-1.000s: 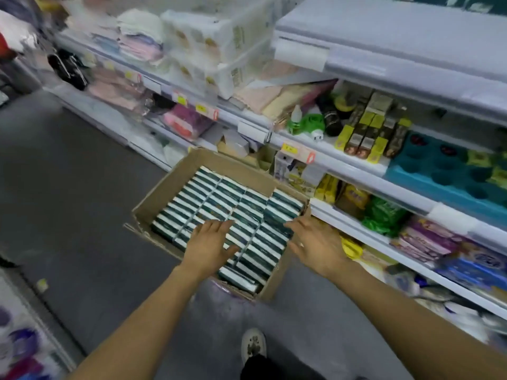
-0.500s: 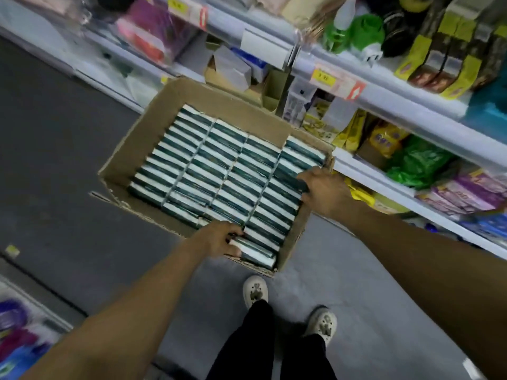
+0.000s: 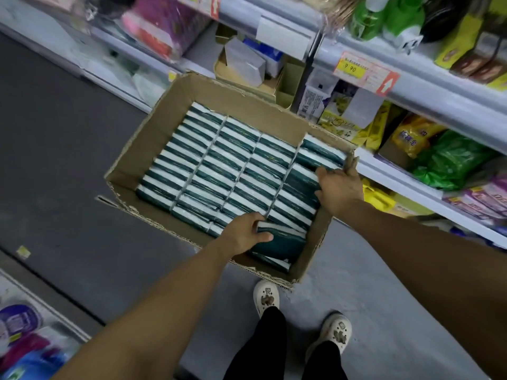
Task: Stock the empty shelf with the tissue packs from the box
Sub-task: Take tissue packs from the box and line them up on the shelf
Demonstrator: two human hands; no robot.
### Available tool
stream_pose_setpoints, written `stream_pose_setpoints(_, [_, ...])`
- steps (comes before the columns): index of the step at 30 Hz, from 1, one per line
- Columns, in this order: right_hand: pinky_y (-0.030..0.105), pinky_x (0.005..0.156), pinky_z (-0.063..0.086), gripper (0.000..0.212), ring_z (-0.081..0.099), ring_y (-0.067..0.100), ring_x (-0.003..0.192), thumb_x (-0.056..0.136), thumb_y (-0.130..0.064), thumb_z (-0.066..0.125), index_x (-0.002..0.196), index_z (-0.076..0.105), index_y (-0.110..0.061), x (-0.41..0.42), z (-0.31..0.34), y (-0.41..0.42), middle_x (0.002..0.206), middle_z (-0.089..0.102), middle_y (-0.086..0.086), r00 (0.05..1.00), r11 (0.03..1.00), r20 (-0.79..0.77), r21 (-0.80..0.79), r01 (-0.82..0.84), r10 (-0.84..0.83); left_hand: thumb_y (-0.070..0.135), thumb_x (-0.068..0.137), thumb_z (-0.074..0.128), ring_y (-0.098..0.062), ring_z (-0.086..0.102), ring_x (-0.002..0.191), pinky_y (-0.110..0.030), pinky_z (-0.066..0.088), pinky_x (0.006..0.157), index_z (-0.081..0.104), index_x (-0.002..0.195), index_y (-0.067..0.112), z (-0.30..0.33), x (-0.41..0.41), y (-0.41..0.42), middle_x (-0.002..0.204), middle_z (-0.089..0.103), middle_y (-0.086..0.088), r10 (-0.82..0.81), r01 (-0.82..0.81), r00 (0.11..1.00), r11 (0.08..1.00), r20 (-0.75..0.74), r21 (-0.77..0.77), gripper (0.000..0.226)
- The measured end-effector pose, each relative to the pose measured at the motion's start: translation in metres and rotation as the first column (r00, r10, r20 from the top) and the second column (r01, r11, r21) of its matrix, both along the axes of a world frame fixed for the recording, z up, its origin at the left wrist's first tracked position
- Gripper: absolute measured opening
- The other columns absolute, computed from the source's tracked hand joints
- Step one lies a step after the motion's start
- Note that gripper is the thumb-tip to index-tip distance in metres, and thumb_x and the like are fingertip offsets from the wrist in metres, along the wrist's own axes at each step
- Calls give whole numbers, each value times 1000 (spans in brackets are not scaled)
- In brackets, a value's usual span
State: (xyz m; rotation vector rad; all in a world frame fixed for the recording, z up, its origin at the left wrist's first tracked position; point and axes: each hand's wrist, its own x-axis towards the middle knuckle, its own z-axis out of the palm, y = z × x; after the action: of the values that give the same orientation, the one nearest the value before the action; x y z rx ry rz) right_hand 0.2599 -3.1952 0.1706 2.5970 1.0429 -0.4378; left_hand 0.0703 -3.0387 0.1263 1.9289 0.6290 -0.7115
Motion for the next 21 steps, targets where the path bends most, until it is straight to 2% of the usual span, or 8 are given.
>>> stream_pose_setpoints(4, [38, 82, 40, 38, 58, 35, 96, 94, -39, 54, 124, 44, -17, 3, 33, -9, 101, 65, 12, 970, 940, -182, 272, 205, -159, 35, 84, 76, -11, 51, 66, -20, 41, 61, 62, 108, 13, 23, 7, 5, 75, 53, 0, 172, -170, 978, 985, 114, -27, 35])
stream_pose_setpoints(6, [39, 78, 44, 38, 60, 35, 93, 93, -39, 57, 123, 46, -19, 7, 57, -13, 99, 65, 11, 946, 881, -255, 376, 286, -198, 36, 85, 75, -11, 49, 61, -19, 40, 55, 64, 98, 15, 44, 10, 13, 70, 52, 1, 201, -205, 963, 979, 180, 2, 27])
stream_pose_setpoints(10, [40, 74, 52, 34, 63, 28, 93, 92, -37, 60, 121, 49, -23, 13, 117, -16, 103, 66, 2, 918, 775, -342, 516, 364, -203, 38, 85, 74, -16, 56, 65, -38, 49, 68, 62, 84, 18, 97, 26, 32, 65, 54, 2, 291, -311, 900, 950, 324, 11, 23])
stream_pose_setpoints(14, [37, 74, 50, 27, 59, 21, 93, 93, -30, 61, 117, 53, -22, 22, 184, -11, 103, 61, -3, 929, 666, -334, 659, 349, -156, 39, 87, 71, -11, 50, 63, -23, 40, 61, 59, 82, 13, 163, 54, 45, 64, 48, 5, 389, -425, 800, 905, 456, -26, 30])
stream_pose_setpoints(16, [37, 74, 49, 23, 57, 21, 93, 93, -27, 61, 114, 54, -20, 26, 216, -10, 104, 61, -1, 946, 616, -299, 725, 308, -122, 51, 81, 72, -15, 53, 66, -32, 44, 65, 56, 77, 7, 193, 65, 53, 65, 48, 0, 434, -456, 744, 885, 508, -89, 46])
stream_pose_setpoints(18, [39, 76, 50, 25, 59, 23, 95, 93, -27, 61, 117, 55, -21, 31, 247, -10, 106, 63, 1, 963, 576, -247, 774, 263, -108, 64, 74, 68, -27, 63, 75, -45, 52, 75, 58, 82, 1, 224, 75, 59, 74, 57, -4, 438, -459, 700, 881, 565, -113, 64])
stream_pose_setpoints(19, [39, 78, 51, 29, 60, 24, 98, 92, -28, 61, 120, 56, -21, 34, 262, -10, 108, 64, 1, 969, 552, -222, 796, 246, -112, 64, 76, 67, -33, 67, 84, -50, 53, 82, 62, 90, 1, 239, 81, 61, 82, 62, -5, 443, -461, 678, 878, 586, -131, 65])
stream_pose_setpoints(21, [39, 86, 51, 40, 60, 23, 106, 91, -29, 63, 129, 53, -21, 39, 292, -10, 118, 64, 1, 978, 495, -165, 844, 205, -124, 54, 85, 67, -33, 69, 93, -53, 53, 90, 67, 95, 8, 268, 94, 65, 93, 71, -7, 474, -472, 624, 862, 622, -183, 47])
